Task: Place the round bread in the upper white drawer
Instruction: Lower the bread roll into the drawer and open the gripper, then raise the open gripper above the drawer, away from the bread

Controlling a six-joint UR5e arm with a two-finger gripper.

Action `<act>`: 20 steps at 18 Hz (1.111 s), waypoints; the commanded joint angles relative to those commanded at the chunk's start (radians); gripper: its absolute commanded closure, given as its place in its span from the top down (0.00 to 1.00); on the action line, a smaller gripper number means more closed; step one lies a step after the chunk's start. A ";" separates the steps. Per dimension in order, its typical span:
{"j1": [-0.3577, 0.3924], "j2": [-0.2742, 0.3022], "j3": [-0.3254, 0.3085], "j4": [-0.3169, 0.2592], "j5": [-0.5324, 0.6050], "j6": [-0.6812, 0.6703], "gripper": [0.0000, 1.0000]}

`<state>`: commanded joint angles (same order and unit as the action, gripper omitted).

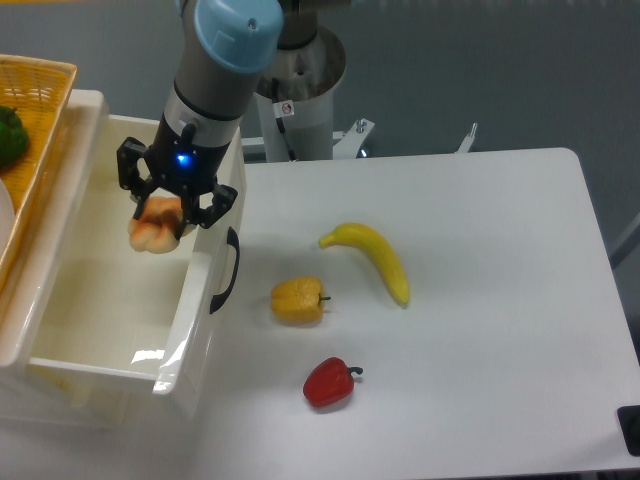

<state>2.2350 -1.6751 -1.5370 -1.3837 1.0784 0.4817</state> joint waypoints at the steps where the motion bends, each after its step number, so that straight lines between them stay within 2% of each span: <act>1: -0.002 0.000 0.000 0.002 -0.002 0.000 0.96; 11: -0.017 0.006 0.000 0.002 0.000 0.000 1.00; 17: 0.001 0.008 0.000 0.009 0.011 0.031 1.00; 20: 0.018 0.012 0.005 0.011 0.066 0.060 1.00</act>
<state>2.2534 -1.6628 -1.5325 -1.3729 1.1441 0.5413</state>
